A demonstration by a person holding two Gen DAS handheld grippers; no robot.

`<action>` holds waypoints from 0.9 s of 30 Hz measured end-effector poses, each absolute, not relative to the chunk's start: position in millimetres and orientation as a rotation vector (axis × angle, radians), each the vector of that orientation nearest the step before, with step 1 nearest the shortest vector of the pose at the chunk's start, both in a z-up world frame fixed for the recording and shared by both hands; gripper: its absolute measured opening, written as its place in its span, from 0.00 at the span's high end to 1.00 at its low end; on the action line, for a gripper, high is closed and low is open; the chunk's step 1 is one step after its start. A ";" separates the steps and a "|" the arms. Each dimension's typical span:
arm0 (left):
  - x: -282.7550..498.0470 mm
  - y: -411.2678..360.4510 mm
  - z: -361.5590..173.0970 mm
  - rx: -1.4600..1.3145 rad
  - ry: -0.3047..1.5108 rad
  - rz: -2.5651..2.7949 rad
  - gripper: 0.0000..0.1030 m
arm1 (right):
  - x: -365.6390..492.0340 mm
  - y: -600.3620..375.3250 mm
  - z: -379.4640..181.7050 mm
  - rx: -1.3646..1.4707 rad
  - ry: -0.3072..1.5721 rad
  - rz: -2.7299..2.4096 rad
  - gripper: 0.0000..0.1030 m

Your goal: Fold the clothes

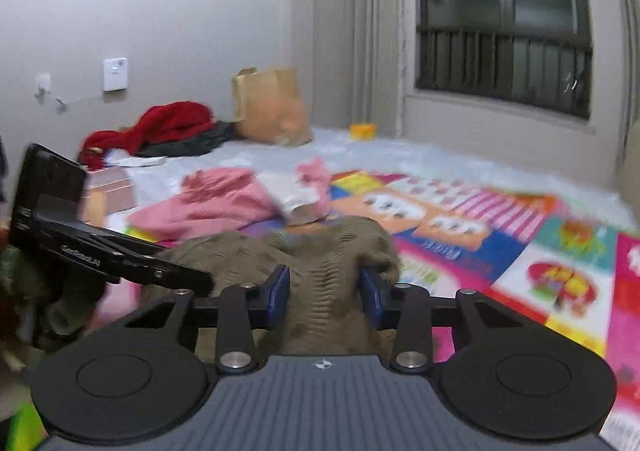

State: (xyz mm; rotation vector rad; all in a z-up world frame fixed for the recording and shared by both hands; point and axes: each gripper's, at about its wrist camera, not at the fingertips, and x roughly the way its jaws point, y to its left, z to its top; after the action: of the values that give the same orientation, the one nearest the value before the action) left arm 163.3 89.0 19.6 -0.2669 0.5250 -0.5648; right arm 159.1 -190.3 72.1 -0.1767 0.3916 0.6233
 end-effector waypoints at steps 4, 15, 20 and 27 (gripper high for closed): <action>186.5 78.6 2.8 -0.136 0.605 -0.405 0.36 | 193.6 -194.2 26.1 -0.163 0.532 0.521 0.55; 197.2 85.7 -8.9 -0.165 0.648 -0.415 0.22 | 170.7 -224.6 32.0 0.111 0.624 0.424 0.12; 196.9 88.4 -11.0 -0.194 0.659 -0.429 0.20 | 140.8 -245.7 22.3 0.343 0.728 0.462 0.03; 189.3 92.5 -14.3 -0.320 0.689 -0.499 0.23 | 128.4 -229.3 -9.5 0.477 0.840 0.552 0.13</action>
State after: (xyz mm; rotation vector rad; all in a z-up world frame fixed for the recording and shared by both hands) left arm 189.3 92.5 -14.3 -0.3205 0.6893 -0.4987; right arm 128.4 -229.3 -9.5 0.4772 0.8396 0.5519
